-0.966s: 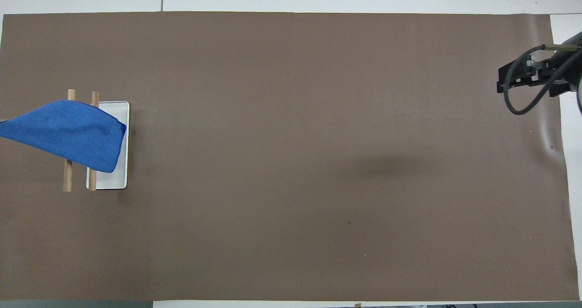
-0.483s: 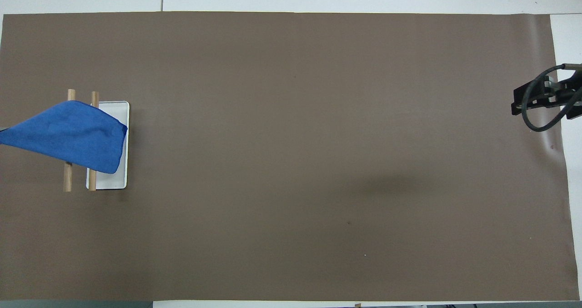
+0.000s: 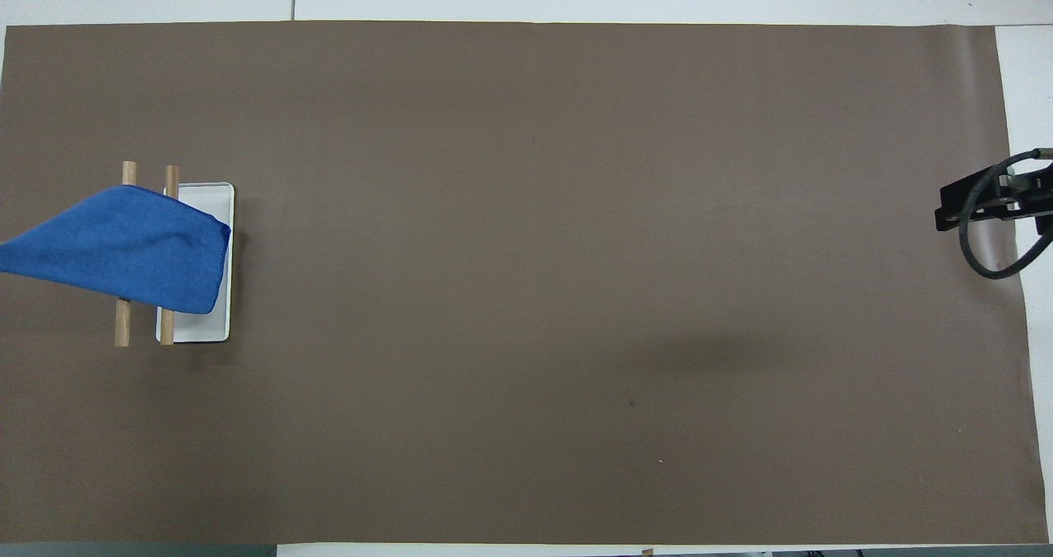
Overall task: Right arm passes towel to left arm to hang
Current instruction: 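Drape the blue towel over the wooden rack crossbar with the left gripper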
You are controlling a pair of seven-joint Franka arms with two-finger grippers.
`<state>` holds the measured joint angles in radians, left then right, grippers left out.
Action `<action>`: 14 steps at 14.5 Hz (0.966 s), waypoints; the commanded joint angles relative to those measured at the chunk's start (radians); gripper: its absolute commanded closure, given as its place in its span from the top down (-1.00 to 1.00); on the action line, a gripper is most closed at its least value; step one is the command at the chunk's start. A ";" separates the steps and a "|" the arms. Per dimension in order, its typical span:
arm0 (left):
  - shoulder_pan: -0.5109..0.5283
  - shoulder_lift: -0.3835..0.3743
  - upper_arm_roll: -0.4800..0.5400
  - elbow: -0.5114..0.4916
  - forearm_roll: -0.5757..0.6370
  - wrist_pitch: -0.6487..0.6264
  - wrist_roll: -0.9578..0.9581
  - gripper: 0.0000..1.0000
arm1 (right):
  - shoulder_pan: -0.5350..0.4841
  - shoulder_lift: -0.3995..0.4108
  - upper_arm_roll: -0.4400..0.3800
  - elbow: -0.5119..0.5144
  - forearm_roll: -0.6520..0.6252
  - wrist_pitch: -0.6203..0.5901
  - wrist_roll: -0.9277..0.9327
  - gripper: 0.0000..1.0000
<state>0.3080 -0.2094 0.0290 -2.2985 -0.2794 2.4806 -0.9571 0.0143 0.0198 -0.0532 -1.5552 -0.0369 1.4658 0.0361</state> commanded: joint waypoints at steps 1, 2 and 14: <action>0.016 0.002 -0.009 -0.007 0.017 0.017 0.065 1.00 | 0.001 -0.014 -0.016 -0.042 -0.018 0.022 -0.007 1.00; 0.032 0.004 -0.009 -0.004 0.017 0.015 0.096 1.00 | 0.000 -0.020 -0.016 -0.054 -0.017 0.013 -0.009 1.00; -0.154 0.116 -0.018 0.298 0.201 -0.242 0.581 1.00 | -0.017 -0.037 -0.013 -0.063 -0.011 0.053 -0.015 1.00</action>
<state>0.2187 -0.1306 0.0037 -2.0581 -0.1262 2.2875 -0.4704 0.0061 0.0072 -0.0733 -1.5952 -0.0373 1.5059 0.0361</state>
